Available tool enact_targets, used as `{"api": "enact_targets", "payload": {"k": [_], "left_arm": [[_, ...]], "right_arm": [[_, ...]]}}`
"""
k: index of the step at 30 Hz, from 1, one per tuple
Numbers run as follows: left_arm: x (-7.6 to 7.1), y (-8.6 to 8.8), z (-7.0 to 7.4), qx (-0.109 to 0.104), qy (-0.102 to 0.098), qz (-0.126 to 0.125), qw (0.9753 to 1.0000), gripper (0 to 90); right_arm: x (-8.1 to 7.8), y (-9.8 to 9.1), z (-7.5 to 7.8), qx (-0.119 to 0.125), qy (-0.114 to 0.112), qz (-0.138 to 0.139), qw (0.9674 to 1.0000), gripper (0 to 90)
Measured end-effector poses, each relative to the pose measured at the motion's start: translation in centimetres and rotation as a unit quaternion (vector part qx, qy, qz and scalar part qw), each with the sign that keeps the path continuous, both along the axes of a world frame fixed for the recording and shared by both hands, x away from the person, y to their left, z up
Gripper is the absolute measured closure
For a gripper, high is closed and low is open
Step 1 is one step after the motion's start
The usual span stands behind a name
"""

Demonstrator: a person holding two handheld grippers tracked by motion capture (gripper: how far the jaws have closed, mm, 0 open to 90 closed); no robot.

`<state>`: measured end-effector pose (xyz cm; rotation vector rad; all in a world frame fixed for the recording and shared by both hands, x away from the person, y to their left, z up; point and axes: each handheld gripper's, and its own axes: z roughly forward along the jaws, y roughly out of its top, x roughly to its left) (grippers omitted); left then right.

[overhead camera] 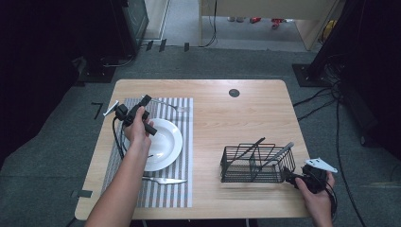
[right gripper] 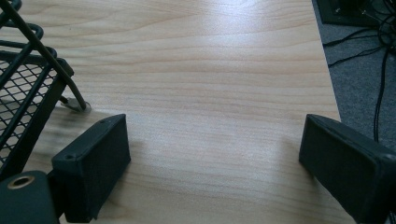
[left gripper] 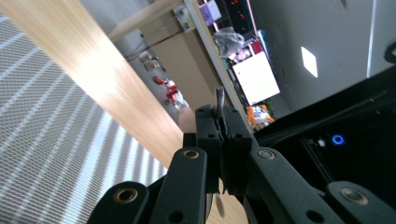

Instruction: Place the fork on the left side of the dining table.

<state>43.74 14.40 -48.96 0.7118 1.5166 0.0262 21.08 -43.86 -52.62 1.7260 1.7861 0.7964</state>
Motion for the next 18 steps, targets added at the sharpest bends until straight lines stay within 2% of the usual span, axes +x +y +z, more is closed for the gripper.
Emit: {"api": "enact_targets", "payload": {"k": [7, 14, 18], "left_arm": [[0.6, 0.7, -1.3, -0.005, 0.019, 0.029, 0.9994, 88.8], [0.9, 0.9, -2.3, 0.006, 0.031, 0.037, 0.9988, 88.8], [1.0, 0.9, -2.6, 0.026, 0.036, 0.042, 0.9981, 88.7]], "right_arm": [[0.0, 0.0, 0.0, 0.000, 0.000, 0.000, 1.0000, 8.2], [0.0, 0.0, 0.0, 0.000, 0.000, 0.000, 1.0000, 8.2], [0.0, 0.0, 0.0, 0.000, 0.000, 0.000, 1.0000, 8.2]]}}
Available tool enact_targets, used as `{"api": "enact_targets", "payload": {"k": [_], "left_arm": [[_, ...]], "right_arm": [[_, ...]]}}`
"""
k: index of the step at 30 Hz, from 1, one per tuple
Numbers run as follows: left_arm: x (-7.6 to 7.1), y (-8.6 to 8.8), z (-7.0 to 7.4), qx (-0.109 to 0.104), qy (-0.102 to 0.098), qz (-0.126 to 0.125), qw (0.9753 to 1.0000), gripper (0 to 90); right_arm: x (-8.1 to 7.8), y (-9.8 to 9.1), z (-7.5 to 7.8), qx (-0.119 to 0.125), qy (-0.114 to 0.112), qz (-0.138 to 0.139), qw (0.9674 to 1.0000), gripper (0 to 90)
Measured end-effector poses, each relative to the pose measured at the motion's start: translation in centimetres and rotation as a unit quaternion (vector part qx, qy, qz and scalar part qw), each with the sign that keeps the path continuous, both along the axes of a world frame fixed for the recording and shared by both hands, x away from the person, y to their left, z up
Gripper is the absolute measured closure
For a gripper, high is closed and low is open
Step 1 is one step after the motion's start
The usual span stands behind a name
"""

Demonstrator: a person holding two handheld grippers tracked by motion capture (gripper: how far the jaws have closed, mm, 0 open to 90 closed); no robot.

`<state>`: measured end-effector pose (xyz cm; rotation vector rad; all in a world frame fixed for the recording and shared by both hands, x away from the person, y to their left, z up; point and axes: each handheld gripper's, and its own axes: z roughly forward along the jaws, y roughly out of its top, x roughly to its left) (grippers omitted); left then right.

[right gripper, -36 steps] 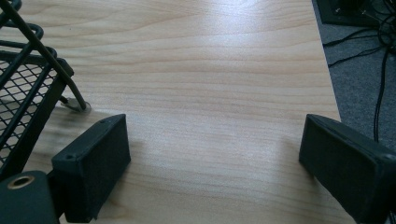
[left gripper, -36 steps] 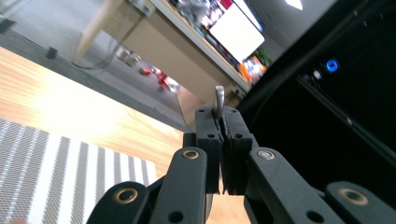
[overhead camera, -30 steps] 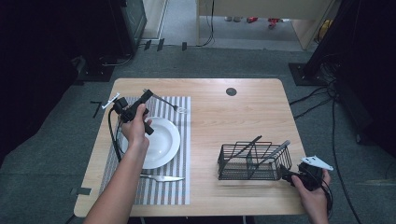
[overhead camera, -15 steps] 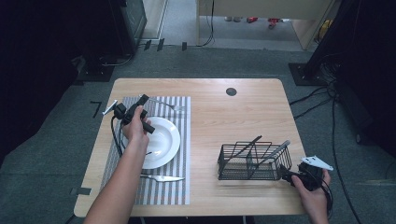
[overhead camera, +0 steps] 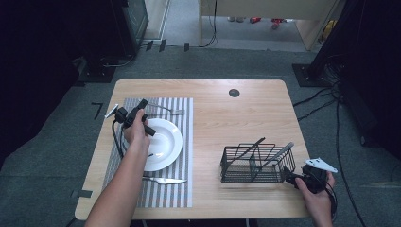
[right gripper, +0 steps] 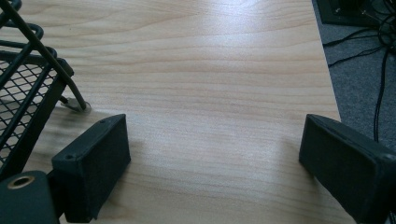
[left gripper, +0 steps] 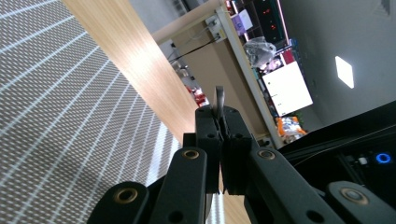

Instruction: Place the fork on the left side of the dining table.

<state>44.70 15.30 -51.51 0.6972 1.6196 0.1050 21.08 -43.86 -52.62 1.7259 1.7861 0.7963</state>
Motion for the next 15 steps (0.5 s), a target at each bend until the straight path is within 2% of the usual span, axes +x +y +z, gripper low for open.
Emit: {"api": "enact_targets", "payload": {"k": [3, 7, 11, 13, 14, 15], "left_arm": [[-0.01, 0.12, -0.19, -0.005, 0.004, 0.003, 1.0000, 88.7], [-0.07, 0.10, -0.12, 0.010, 0.005, 0.003, 0.9999, 88.2], [-0.02, -0.13, 0.02, 0.061, 0.008, 0.006, 0.9981, 84.7], [0.01, -0.19, 0.23, 0.094, 0.021, 0.004, 0.9954, 82.5], [0.00, -0.17, 0.37, 0.113, 0.037, 0.005, 0.9929, 80.6], [0.00, -0.13, 0.38, 0.120, 0.045, 0.004, 0.9918, 78.5]], "right_arm": [[0.00, 0.00, 0.00, 0.000, 0.000, 0.000, 1.0000, 8.2], [0.00, 0.00, 0.00, 0.000, 0.000, 0.000, 1.0000, 8.2], [0.00, 0.00, 0.00, 0.000, 0.000, 0.000, 1.0000, 8.2], [0.00, 0.00, 0.00, 0.000, 0.000, 0.000, 1.0000, 8.2], [0.00, 0.00, 0.00, 0.000, 0.000, 0.000, 1.0000, 8.2], [0.00, 0.00, 0.00, 0.000, 0.000, 0.000, 1.0000, 8.2]]}}
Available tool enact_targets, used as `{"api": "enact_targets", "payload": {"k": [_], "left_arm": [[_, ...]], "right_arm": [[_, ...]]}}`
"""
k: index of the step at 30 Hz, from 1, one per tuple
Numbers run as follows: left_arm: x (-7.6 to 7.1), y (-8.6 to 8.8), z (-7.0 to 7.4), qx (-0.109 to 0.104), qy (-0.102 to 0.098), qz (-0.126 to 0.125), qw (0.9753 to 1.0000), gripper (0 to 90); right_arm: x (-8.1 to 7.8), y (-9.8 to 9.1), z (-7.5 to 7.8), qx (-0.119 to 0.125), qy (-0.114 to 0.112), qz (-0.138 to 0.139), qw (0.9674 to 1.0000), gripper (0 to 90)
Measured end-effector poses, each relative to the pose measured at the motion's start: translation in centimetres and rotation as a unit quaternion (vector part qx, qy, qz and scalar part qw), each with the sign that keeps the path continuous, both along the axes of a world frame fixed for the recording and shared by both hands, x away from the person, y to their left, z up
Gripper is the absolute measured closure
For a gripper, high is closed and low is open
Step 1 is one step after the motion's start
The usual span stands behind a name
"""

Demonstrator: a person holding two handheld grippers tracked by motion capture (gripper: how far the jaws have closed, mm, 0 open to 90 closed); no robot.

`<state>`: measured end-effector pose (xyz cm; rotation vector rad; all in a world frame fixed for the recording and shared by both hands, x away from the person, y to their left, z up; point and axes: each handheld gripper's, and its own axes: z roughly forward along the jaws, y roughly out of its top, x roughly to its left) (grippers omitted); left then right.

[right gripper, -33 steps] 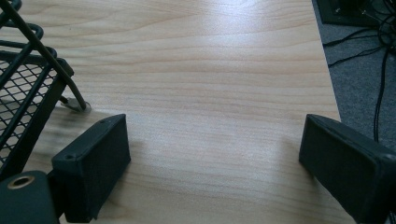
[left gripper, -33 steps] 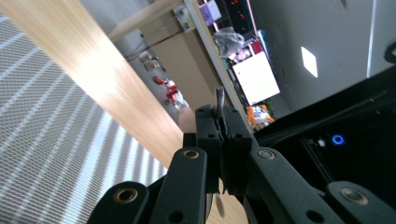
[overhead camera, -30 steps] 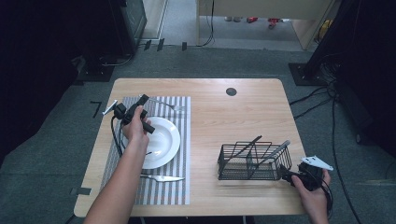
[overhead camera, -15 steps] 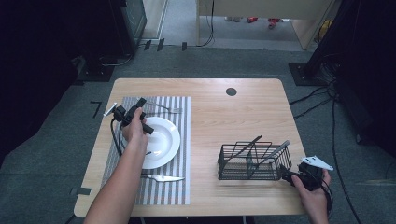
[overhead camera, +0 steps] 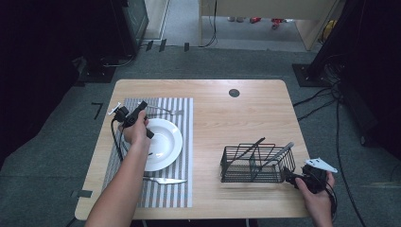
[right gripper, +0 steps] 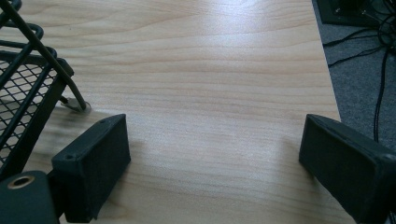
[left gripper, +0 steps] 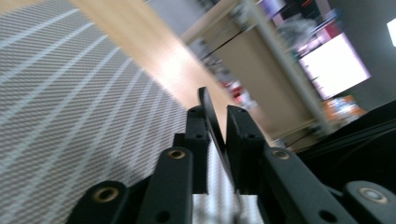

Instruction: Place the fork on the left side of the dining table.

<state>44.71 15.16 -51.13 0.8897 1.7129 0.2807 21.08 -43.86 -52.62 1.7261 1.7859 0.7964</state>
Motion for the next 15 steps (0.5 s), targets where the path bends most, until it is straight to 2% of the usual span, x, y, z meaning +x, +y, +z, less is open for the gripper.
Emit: {"api": "enact_targets", "payload": {"k": [2, 6, 9, 15], "left_arm": [[0.02, 0.13, -0.02, 0.012, 0.013, 0.003, 0.9998, 76.4], [0.26, 0.25, 0.17, 0.035, 0.025, -0.005, 0.9991, 73.5], [0.35, 0.27, 0.26, 0.041, 0.036, -0.004, 0.9985, 72.2], [0.76, 0.19, 0.84, 0.071, 0.072, -0.006, 0.9948, 66.5]], "right_arm": [[0.00, 0.00, 0.00, 0.000, 0.000, 0.000, 1.0000, 8.2], [0.00, 0.00, 0.00, 0.000, 0.000, 0.000, 1.0000, 8.2], [0.00, 0.00, 0.00, 0.000, 0.000, 0.000, 1.0000, 8.2], [0.00, 0.00, 0.00, 0.000, 0.000, 0.000, 1.0000, 8.2]]}}
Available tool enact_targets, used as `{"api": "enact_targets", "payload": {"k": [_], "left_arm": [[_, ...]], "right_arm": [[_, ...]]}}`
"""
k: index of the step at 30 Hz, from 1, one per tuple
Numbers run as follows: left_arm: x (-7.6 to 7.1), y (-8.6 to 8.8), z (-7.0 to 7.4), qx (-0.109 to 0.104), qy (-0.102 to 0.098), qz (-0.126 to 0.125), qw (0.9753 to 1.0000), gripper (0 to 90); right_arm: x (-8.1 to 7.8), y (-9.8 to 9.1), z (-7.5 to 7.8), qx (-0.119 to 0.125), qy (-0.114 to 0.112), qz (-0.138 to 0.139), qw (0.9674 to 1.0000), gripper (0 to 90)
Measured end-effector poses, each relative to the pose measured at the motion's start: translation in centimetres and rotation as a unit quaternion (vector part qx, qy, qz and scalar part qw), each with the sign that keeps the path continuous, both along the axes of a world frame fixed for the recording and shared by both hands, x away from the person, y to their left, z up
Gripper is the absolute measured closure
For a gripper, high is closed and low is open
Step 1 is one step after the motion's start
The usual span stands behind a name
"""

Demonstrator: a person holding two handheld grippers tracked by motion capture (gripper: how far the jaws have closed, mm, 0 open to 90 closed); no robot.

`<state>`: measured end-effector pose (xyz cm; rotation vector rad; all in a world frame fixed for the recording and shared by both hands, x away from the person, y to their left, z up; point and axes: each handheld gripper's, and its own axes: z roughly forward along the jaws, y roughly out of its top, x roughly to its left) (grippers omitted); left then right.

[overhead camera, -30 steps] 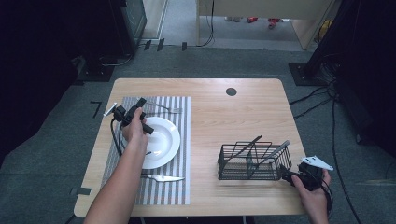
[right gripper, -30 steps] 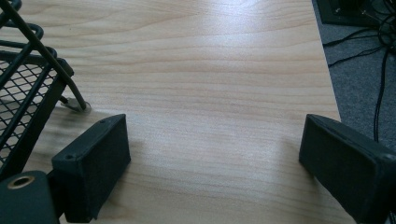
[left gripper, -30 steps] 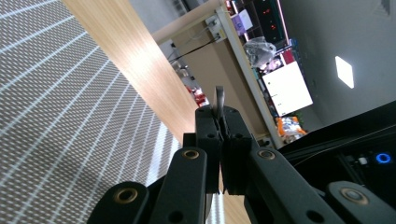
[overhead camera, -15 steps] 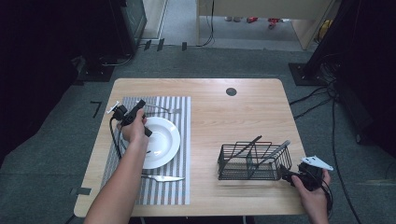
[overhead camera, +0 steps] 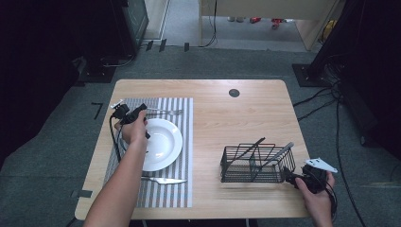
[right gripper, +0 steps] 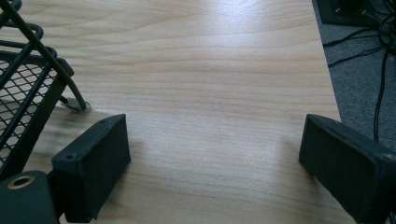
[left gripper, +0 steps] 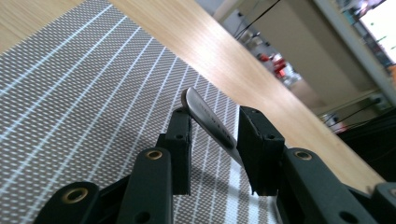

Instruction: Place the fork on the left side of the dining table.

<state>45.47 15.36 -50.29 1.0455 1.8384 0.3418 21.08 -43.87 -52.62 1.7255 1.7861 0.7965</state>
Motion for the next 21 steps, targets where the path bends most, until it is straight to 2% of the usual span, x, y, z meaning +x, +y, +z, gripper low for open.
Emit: {"api": "enact_targets", "payload": {"k": [6, 9, 11, 15, 21], "left_arm": [[0.23, -0.18, 0.34, 0.015, 0.026, -0.004, 0.9995, 59.2], [0.30, -0.16, 0.43, 0.015, 0.034, -0.002, 0.9993, 56.6], [0.37, -0.15, 0.48, 0.013, 0.038, 0.000, 0.9992, 55.7], [0.50, -0.15, 0.64, 0.024, 0.039, 0.001, 0.9989, 50.3], [0.55, 0.06, 0.75, 0.017, 0.050, -0.005, 0.9986, 43.5]], "right_arm": [[0.00, 0.00, 0.00, 0.000, 0.000, 0.000, 1.0000, 8.2], [0.00, 0.00, 0.00, 0.000, 0.000, 0.000, 1.0000, 8.2], [0.00, 0.00, 0.00, 0.000, 0.000, 0.000, 1.0000, 8.2], [0.00, 0.00, 0.00, 0.000, 0.000, 0.000, 1.0000, 8.2], [0.00, 0.00, 0.00, 0.000, 0.000, 0.000, 1.0000, 8.2]]}}
